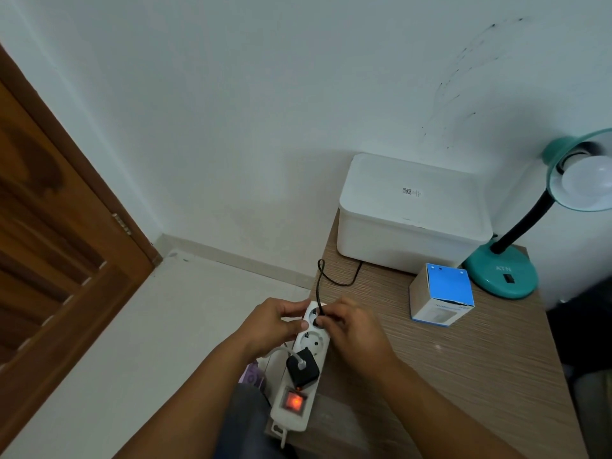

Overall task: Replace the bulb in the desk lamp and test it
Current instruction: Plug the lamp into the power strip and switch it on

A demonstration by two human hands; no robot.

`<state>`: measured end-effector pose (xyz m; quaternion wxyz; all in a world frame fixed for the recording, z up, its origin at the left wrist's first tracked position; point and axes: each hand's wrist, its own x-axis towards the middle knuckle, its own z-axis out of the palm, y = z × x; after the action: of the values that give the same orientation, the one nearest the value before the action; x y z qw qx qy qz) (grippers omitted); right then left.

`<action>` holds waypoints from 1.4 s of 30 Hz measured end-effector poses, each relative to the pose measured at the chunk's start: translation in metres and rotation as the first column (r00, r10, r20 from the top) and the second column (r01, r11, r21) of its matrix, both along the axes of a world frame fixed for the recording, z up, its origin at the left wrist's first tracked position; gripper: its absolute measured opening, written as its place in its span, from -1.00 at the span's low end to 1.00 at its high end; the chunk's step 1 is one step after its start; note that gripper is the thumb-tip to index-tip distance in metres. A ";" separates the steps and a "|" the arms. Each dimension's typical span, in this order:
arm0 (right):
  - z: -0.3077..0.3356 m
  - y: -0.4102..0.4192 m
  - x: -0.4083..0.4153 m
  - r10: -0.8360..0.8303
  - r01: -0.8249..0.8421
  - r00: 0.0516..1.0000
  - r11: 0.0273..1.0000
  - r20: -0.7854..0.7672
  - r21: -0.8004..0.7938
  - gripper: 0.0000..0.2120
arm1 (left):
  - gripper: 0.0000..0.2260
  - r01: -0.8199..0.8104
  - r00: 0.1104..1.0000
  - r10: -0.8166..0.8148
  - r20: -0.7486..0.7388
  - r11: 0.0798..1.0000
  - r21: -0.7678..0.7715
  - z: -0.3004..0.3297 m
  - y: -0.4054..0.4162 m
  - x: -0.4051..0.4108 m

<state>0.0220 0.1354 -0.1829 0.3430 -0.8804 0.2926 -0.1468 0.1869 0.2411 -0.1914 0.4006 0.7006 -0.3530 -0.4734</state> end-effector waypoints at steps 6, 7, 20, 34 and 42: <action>-0.002 0.005 0.002 -0.026 0.026 1.000 0.999 0.001 -0.029 -0.79 | -0.67 -0.025 1.000 0.025 0.001 1.000 -0.009 -0.001 0.000 -0.002; -0.002 0.005 0.002 -0.024 0.024 1.000 0.999 -0.004 -0.034 -0.79 | -0.67 -0.026 1.000 0.026 0.004 1.000 -0.010 -0.001 0.000 -0.003; -0.007 0.003 0.003 -0.033 0.029 0.997 0.997 -0.066 -0.068 -0.83 | -0.68 -0.004 0.997 0.004 0.078 1.000 0.010 0.003 0.000 -0.004; 0.019 0.009 -0.039 -0.097 0.098 0.995 0.995 -0.022 0.017 -0.73 | -0.65 0.071 0.808 -0.150 0.569 0.985 0.158 0.061 -0.009 0.002; 0.019 0.010 -0.125 -0.241 0.241 0.971 0.969 -0.006 0.047 -0.70 | -0.70 0.099 0.778 -0.047 0.627 0.994 -0.049 0.113 -0.031 -0.044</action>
<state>-0.1029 0.1458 -0.1640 0.3436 -0.8300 0.4005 -0.1804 0.1424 0.2096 -0.0783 0.2699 0.7872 -0.5110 -0.2155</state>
